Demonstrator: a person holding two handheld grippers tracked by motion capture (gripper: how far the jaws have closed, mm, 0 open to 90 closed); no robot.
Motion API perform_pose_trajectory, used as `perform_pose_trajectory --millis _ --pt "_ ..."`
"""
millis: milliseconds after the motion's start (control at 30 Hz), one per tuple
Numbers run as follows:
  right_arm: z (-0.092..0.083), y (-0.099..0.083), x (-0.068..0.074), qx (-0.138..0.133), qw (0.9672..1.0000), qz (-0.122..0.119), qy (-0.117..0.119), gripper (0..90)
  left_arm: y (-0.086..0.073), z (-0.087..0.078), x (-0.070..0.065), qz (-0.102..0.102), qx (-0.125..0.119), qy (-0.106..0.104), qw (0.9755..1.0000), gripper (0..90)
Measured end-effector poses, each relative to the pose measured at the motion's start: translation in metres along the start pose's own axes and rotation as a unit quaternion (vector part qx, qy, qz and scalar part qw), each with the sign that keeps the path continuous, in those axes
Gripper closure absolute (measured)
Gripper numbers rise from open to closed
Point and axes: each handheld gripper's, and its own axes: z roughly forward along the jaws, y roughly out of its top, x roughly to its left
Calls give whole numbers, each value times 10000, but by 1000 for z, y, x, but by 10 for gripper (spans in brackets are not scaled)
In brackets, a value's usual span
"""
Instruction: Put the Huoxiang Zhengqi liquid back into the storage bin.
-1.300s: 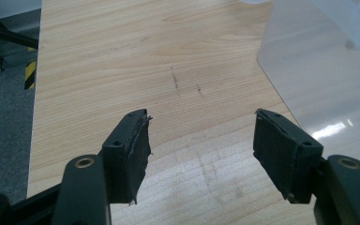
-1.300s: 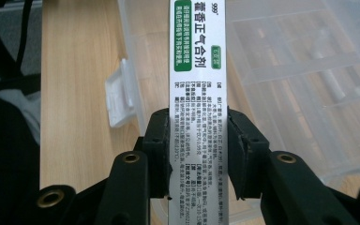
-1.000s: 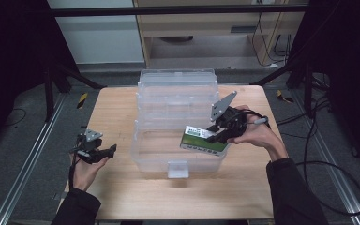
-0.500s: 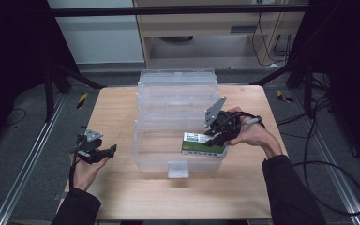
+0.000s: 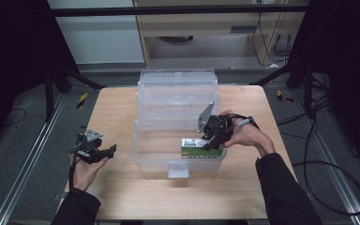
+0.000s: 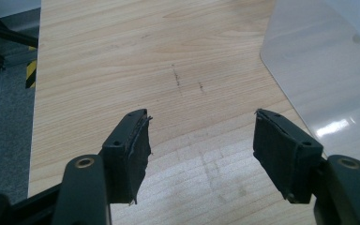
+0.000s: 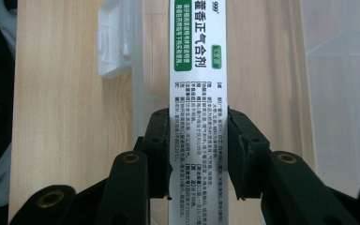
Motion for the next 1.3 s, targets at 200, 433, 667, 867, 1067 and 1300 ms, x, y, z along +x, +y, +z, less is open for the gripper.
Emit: perform_pose_trajectory --millis 200,433,667,867,1067,1300 --pt "7 1 1 162 9999 -42 -2 640 0 0 0 6 5 6 10000 357" --pt "14 2 1 356 9993 -110 -3 640 0 0 0 4 1 14 10000 357" --pt "22 4 2 520 9986 -110 4 639 0 1 0 20 15 15 10000 357" --pt "27 4 2 588 9982 -152 8 637 0 1 0 14 6 15 10000 357" --pt "32 -1 2 512 9986 -111 3 636 -1 1 0 21 15 15 10000 357" --pt "40 -1 3 629 9980 -91 13 635 0 1 0 18 5 16 10000 357"
